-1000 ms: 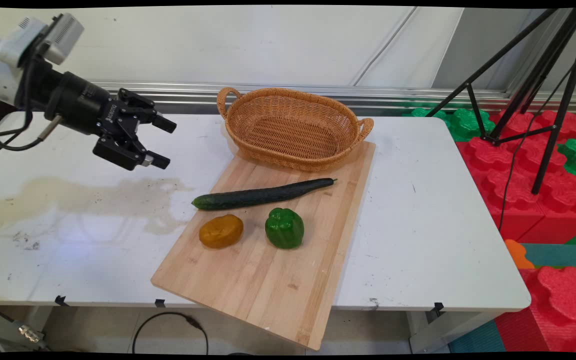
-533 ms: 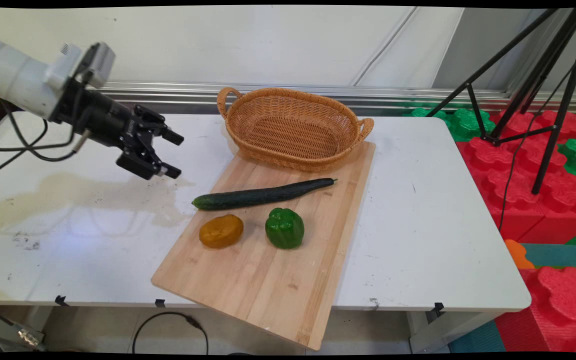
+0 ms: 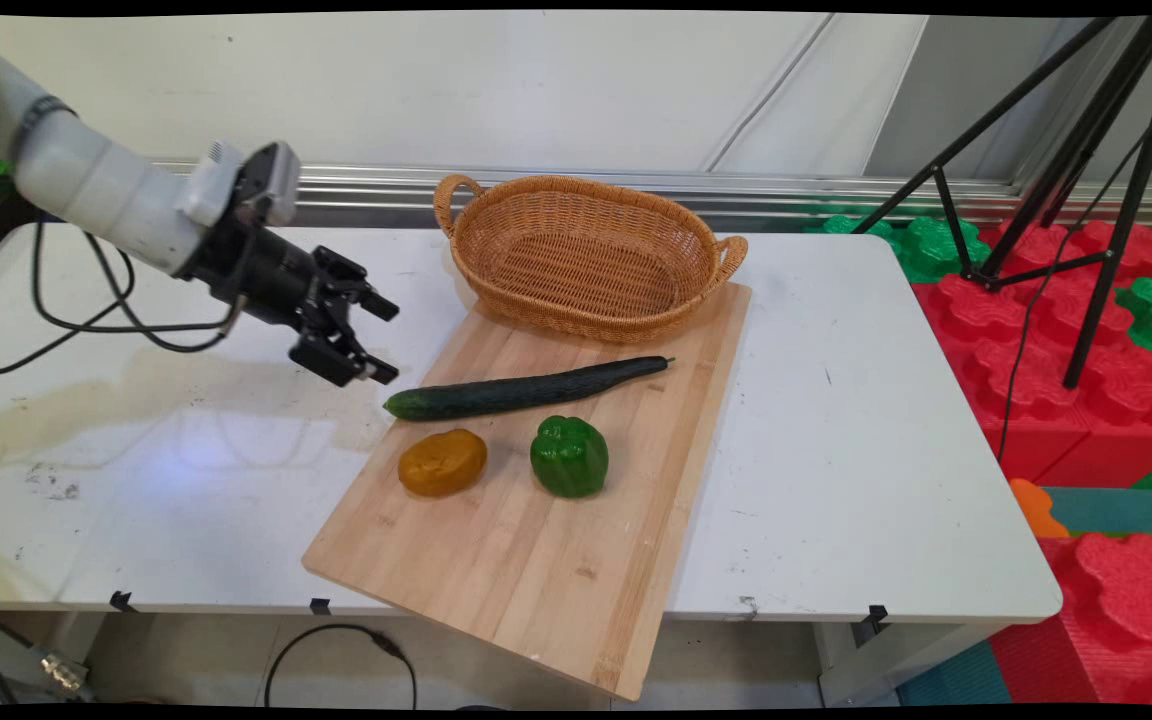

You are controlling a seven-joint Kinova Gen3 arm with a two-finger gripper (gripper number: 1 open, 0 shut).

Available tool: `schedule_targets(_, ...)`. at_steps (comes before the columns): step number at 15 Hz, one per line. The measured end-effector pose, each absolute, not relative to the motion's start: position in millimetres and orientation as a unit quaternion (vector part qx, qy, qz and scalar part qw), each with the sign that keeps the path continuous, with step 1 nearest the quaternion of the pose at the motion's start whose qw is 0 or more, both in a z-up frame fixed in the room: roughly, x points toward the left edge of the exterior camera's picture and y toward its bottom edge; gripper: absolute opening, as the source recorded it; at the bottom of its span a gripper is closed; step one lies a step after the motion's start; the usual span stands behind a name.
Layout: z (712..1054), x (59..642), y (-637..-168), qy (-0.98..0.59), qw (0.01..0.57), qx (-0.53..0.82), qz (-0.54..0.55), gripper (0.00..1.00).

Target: Pick up the cucumber from the cutting board

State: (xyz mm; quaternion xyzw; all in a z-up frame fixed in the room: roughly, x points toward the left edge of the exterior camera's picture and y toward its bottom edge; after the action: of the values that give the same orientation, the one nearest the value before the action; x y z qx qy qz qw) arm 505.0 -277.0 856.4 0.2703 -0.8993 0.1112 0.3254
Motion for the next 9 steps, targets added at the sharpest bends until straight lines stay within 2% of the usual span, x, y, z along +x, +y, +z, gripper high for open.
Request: schedule_targets(9,818,462,-306,-0.902,0.313,0.279,0.097,1.00)
